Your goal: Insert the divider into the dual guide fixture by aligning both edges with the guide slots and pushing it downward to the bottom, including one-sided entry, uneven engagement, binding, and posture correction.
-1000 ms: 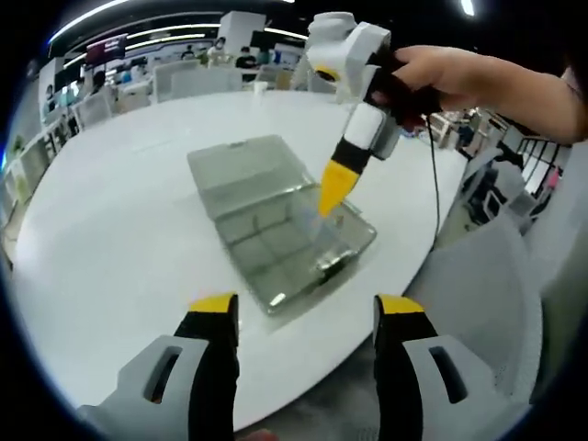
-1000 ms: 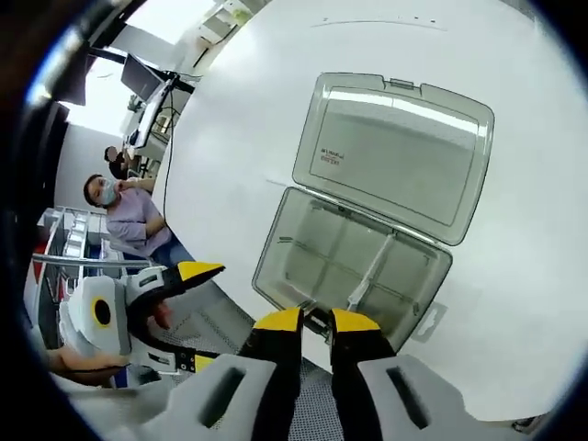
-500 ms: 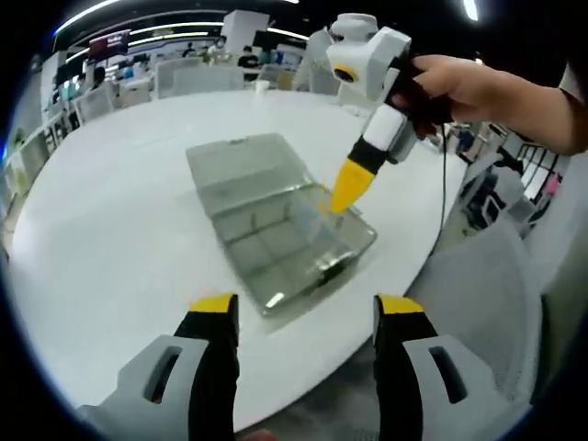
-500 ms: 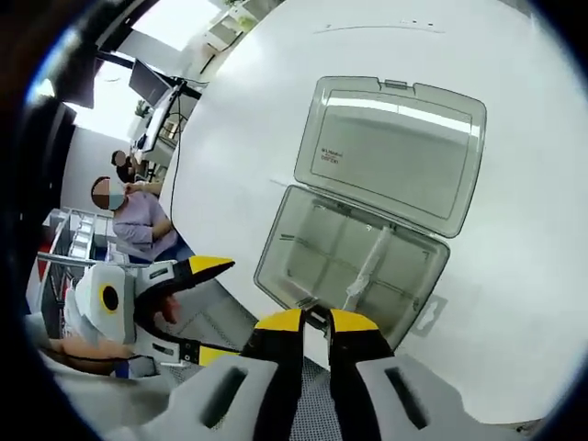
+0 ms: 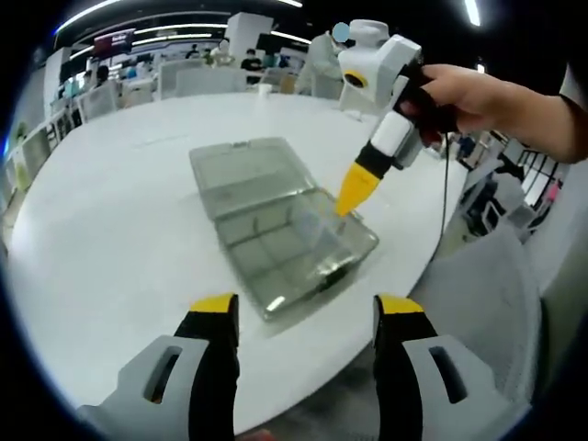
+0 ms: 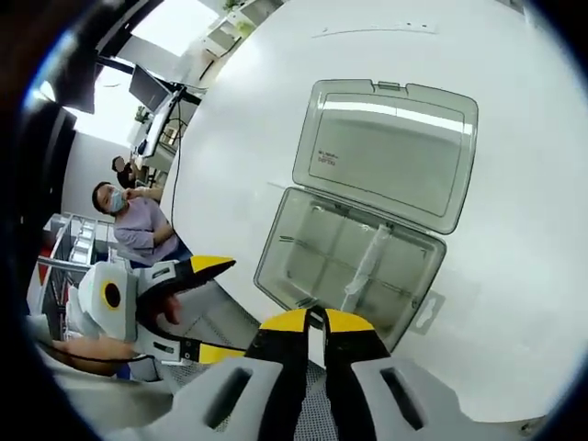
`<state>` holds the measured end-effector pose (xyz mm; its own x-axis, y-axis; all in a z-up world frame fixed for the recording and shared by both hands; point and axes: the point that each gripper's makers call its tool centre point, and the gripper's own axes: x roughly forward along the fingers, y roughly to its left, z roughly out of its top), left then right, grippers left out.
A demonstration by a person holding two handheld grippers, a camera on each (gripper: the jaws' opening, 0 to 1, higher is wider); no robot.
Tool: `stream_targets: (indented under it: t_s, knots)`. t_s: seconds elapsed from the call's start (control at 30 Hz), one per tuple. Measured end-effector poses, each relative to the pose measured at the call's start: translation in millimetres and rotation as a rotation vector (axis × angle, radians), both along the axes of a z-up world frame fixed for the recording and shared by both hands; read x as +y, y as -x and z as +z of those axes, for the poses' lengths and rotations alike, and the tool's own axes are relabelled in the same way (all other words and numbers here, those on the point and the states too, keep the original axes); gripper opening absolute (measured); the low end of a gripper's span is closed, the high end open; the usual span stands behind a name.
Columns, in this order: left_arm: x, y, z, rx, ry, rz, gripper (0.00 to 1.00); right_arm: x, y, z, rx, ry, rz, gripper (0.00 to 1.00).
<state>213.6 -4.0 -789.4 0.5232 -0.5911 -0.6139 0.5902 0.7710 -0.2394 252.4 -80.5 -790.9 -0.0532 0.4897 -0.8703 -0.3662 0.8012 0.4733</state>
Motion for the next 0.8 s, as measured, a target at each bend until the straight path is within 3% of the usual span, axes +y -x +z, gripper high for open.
stream_targets:
  t_s: [0.3,0.8]
  knots:
    - [1.0,-3.5,4.4,-0.014,0.032,0.021,0.57,6.7,-10.1,-5.9,-0.004,0.02,-0.035,0.0]
    - [8.5,-7.2,19.0,-0.073,0.063,0.042,0.57,4.0,-15.0,-33.8,0.009,0.167,-0.018,0.0]
